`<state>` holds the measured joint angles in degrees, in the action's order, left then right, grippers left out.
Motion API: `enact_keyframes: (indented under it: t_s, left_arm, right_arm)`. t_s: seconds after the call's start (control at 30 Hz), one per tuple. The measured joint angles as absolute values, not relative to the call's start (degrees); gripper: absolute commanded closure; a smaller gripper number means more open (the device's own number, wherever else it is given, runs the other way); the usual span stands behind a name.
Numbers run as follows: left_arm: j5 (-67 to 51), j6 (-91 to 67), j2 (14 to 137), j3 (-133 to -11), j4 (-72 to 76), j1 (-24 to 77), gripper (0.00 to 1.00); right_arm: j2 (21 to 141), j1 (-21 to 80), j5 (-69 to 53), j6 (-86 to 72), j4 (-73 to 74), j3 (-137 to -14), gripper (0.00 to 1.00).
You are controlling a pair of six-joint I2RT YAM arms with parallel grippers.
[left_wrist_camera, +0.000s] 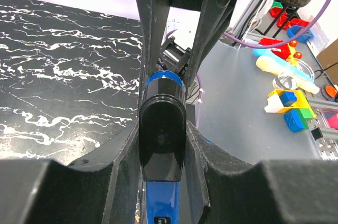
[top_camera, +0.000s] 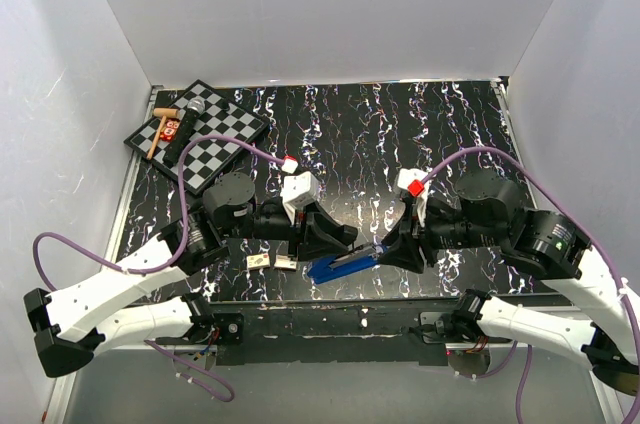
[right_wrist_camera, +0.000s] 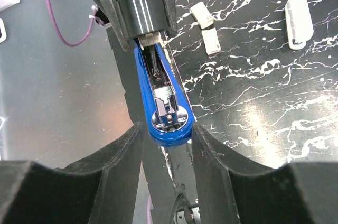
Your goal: Unload the staples from the stapler
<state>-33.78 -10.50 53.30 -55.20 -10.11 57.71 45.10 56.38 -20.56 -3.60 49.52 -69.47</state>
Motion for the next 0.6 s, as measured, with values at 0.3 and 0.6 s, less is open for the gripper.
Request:
enact_keyframes:
  t_s: [0.3, 0.6]
  left_arm:
    - [-28.53, -9.98, 54.96, -55.2, -11.42, 57.71, 1.0]
    - [-21.28, -9.85, 55.88, -55.2, -13.41, 57.71, 1.0]
  right_arm:
    - [48.8, 56.38, -17.61, -2.79, 50.94, -76.93, 0.66]
    - [54.76, 56.38, -7.64, -6.57, 49.74, -80.79, 0.99]
